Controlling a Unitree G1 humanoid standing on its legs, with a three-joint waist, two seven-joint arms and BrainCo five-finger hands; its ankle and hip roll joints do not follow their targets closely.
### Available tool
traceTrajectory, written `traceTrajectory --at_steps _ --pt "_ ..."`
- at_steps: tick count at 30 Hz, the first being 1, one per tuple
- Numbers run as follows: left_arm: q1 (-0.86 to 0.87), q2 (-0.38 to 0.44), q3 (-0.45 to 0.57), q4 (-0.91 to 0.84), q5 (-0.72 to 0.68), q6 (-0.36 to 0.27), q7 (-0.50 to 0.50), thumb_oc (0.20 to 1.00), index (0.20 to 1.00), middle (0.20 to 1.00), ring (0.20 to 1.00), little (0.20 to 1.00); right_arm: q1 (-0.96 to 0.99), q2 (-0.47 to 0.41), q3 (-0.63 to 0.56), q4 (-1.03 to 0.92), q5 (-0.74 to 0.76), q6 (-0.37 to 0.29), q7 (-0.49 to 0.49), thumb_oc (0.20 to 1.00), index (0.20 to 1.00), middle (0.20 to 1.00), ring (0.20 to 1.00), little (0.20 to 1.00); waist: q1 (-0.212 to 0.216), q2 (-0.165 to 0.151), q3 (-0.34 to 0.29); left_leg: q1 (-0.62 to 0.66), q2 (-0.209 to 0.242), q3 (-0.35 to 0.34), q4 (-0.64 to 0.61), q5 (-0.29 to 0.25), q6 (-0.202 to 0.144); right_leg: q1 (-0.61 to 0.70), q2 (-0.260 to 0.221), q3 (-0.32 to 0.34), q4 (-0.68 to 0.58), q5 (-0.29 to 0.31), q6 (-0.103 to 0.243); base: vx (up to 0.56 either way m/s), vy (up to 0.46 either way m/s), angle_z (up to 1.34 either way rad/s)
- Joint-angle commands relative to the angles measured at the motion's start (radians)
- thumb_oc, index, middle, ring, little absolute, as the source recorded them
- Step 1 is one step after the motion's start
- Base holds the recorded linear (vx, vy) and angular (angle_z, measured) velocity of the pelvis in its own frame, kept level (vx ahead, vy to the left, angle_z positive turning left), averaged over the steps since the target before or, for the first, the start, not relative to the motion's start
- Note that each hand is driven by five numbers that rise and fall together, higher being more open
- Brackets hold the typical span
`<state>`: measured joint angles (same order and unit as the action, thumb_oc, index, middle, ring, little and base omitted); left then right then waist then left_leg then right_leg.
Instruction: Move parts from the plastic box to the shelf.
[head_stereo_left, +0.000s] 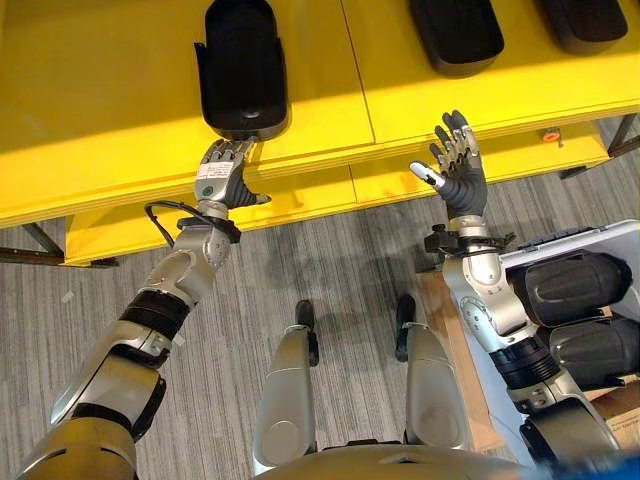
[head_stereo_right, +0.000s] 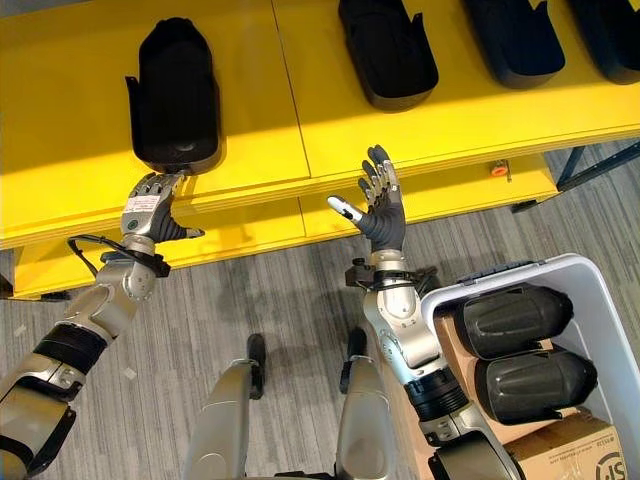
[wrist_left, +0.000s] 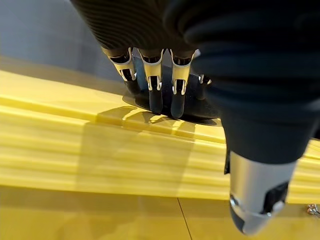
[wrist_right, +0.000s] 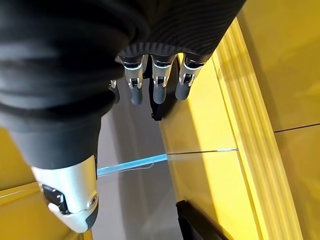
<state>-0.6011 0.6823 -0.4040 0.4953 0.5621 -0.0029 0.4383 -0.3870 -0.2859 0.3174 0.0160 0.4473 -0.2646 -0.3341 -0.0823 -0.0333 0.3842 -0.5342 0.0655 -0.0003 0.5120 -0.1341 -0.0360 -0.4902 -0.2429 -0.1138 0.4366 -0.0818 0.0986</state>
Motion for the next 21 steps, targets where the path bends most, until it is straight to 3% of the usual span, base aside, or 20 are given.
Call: traceTrajectory --at_steps 1,21 --pt "-0.080 0.022 -0.007 0.036 -0.009 0.004 0.034 1.000 1.000 1.000 1.000 1.000 0.030 -0.017 -0.007 -0.126 -0.006 -0.051 0.011 1.000 1.000 1.000 1.000 1.000 0.003 -0.008 -0.040 0.026 0.045 0.020 0.014 -0.040 -0.024 0.061 -0.030 0.011 0.001 -0.021 0.033 0.00 0.000 0.00" --pt "-0.183 0.014 -0.067 0.095 -0.020 0.008 0.037 1.000 1.000 1.000 1.000 1.000 0.043 -0.032 0.006 -0.136 0.005 -0.059 0.017 1.000 1.000 1.000 1.000 1.000 -0.013 -0.010 -0.041 0.016 0.052 0.026 0.026 -0.041 -0.026 0.042 -0.025 0.025 0.012 -0.023 0.032 0.00 0.000 -0.02"
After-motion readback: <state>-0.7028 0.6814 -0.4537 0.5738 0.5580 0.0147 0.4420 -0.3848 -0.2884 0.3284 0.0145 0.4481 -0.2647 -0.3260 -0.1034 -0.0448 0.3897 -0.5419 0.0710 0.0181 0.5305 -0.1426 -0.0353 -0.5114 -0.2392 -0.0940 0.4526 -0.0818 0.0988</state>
